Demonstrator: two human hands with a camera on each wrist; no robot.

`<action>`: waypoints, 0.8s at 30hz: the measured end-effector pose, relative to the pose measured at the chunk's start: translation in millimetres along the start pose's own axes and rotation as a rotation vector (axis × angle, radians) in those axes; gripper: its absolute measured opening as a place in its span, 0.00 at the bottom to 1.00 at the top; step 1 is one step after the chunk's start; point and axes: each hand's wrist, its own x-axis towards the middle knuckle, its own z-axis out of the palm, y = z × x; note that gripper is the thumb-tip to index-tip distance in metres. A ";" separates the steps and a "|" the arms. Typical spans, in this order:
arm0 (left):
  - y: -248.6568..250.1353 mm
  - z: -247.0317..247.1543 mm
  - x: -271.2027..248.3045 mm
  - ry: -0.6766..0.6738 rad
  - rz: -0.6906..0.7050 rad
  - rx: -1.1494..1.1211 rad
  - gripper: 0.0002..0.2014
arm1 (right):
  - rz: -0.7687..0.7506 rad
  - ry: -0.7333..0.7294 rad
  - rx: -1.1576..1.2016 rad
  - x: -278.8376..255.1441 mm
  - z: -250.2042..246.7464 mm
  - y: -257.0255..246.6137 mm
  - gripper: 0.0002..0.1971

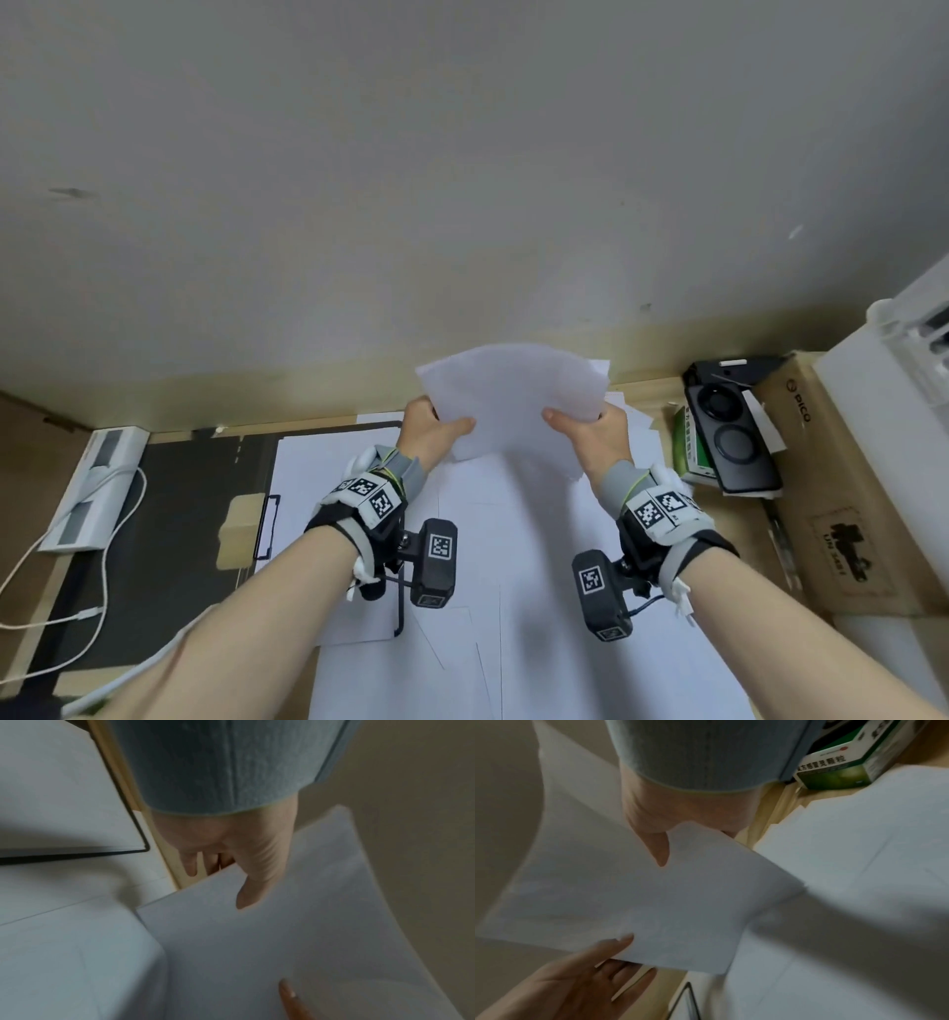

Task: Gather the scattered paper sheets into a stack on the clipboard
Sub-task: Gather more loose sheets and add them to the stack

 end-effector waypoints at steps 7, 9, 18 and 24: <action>-11.1 6.9 -8.9 0.007 0.013 -0.035 0.11 | 0.084 0.102 0.023 -0.8 -6.2 18.4 0.06; -10.2 9.3 -10.8 -0.034 -0.013 -0.094 0.11 | 0.100 0.093 0.071 -0.6 -7.6 18.9 0.07; -44.2 5.8 -30.0 -0.181 -0.171 0.028 0.15 | 0.128 0.137 0.067 -20.6 -26.8 35.5 0.08; -74.9 3.0 -52.1 -0.402 -0.330 0.146 0.13 | 0.226 0.077 -0.142 -51.2 -65.8 63.4 0.12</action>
